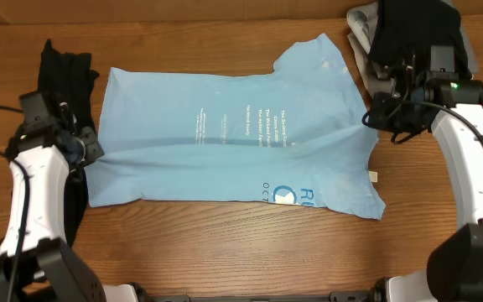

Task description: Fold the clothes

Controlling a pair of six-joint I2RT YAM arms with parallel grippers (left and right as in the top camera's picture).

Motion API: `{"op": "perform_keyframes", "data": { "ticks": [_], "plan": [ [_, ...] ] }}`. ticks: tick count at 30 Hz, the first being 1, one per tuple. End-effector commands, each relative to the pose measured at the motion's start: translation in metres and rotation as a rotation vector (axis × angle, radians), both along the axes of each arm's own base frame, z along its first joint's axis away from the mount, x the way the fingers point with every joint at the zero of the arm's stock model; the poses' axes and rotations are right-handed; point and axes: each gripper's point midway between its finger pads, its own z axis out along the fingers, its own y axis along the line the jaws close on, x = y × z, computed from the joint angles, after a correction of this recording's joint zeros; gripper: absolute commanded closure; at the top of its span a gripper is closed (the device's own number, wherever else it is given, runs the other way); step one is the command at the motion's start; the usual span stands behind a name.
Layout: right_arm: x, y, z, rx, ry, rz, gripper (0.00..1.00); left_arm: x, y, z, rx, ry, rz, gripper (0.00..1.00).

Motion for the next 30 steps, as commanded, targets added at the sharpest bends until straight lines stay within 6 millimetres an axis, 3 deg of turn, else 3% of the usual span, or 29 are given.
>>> {"op": "perform_keyframes", "data": {
  "ticks": [1, 9, 19, 21, 23, 24, 26, 28, 30],
  "plan": [
    [0.007, 0.001, -0.006, -0.006, -0.014, 0.028, 0.96, 0.012, -0.008, -0.017, 0.013, 0.016, -0.034, 0.96],
    [0.018, 0.002, -0.025, 0.005, 0.008, 0.032, 0.96, 0.040, -0.005, -0.042, 0.074, 0.002, -0.051, 0.96],
    [0.019, 0.003, -0.046, 0.017, 0.057, 0.034, 0.96, 0.049, -0.002, -0.066, 0.070, 0.015, -0.049, 0.94],
    [0.020, 0.003, -0.045, 0.017, 0.056, 0.034, 0.96, 0.050, -0.002, -0.068, 0.070, 0.015, -0.050, 0.81],
    [0.019, 0.003, -0.046, 0.017, 0.058, 0.034, 0.76, 0.053, -0.001, -0.067, 0.073, 0.006, -0.050, 0.57],
    [0.019, 0.003, -0.046, 0.017, 0.059, 0.034, 0.63, 0.054, -0.001, -0.066, 0.075, -0.002, -0.049, 0.40],
    [0.018, 0.003, -0.046, 0.017, 0.062, 0.034, 0.54, 0.059, 0.000, -0.064, 0.085, -0.020, -0.061, 0.16],
    [0.018, 0.003, -0.046, 0.018, 0.064, 0.033, 0.42, 0.065, 0.001, -0.057, 0.097, -0.032, -0.088, 0.02],
    [0.018, 0.005, -0.042, 0.026, 0.066, 0.036, 0.36, 0.071, -0.001, -0.046, 0.094, -0.038, -0.123, 0.00]
  ]
}}
